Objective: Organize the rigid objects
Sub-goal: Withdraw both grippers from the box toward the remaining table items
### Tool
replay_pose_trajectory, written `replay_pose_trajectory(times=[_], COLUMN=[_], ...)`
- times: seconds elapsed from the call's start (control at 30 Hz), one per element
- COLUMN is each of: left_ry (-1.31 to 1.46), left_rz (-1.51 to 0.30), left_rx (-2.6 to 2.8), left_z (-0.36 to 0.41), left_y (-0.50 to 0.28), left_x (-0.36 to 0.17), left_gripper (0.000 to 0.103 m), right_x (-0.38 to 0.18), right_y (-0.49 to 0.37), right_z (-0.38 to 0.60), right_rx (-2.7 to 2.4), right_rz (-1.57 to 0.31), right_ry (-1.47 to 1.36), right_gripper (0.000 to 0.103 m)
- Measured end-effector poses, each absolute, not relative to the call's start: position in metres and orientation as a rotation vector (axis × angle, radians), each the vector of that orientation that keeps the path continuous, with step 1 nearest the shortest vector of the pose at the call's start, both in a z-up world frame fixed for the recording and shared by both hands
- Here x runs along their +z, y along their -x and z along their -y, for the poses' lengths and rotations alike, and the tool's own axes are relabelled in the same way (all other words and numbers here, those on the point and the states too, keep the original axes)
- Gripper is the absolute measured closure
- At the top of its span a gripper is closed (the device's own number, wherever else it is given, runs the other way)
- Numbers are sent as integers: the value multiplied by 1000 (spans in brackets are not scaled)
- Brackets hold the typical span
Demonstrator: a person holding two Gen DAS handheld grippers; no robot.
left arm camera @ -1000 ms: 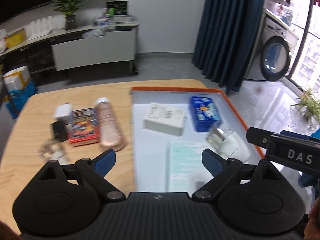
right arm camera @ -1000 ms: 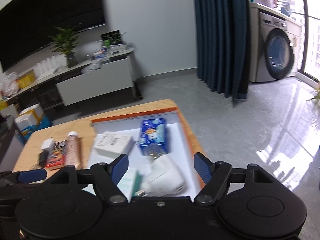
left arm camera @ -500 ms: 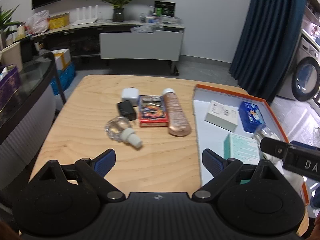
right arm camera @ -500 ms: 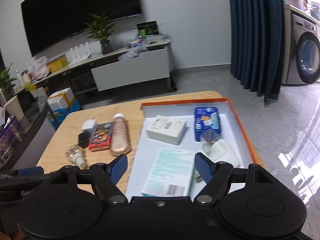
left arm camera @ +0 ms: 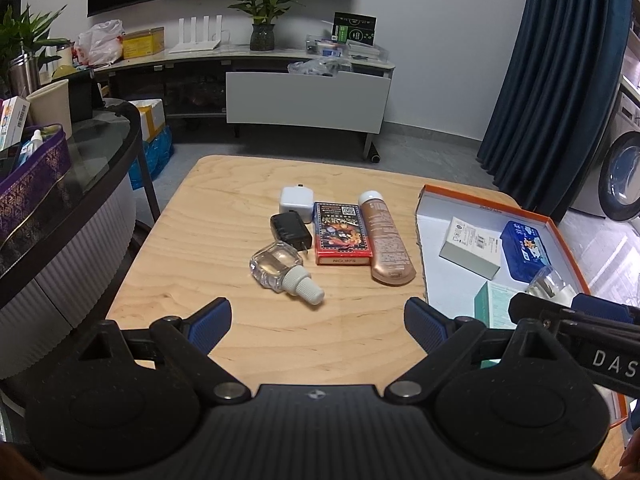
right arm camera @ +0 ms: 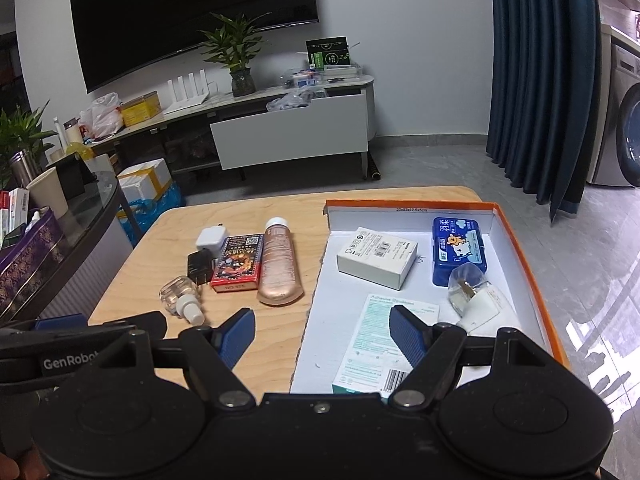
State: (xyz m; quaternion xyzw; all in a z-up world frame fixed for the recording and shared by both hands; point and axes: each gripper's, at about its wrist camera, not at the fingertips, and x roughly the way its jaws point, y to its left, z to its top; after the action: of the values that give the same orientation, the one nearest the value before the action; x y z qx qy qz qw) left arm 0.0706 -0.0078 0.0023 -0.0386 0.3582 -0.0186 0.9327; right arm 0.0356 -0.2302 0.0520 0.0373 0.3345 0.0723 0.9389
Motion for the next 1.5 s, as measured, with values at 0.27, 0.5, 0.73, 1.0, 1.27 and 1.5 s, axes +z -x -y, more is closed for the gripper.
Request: replay_pose_trajectory(times=[0.27, 0.5, 0.73, 1.0, 1.27, 1.5], left_ry=[93, 107, 152, 136, 65, 61], left_rz=[-759, -784, -808, -820, -858, -822], left_rx=[-22, 11, 65, 93, 102, 60], left_z=[-1, -12, -23, -17, -34, -52], left_y=[-74, -81, -109, -159, -173, -166], left_x=[-9, -21, -34, -49, -73, -69], left_gripper=[7, 7, 7, 7, 6, 4], right_x=[44, 36, 31, 26, 22, 18], right_y=[-40, -46, -51, -65, -77, -86], right_z=[225, 220, 221, 229, 228, 217], right_rx=[157, 173, 180, 169, 186, 211], right_rz=[-702, -720, -722, -726, -725, -727], right_ry=[-69, -72, -76, -83, -85, -89], right_gripper=[15, 15, 15, 15, 15, 14])
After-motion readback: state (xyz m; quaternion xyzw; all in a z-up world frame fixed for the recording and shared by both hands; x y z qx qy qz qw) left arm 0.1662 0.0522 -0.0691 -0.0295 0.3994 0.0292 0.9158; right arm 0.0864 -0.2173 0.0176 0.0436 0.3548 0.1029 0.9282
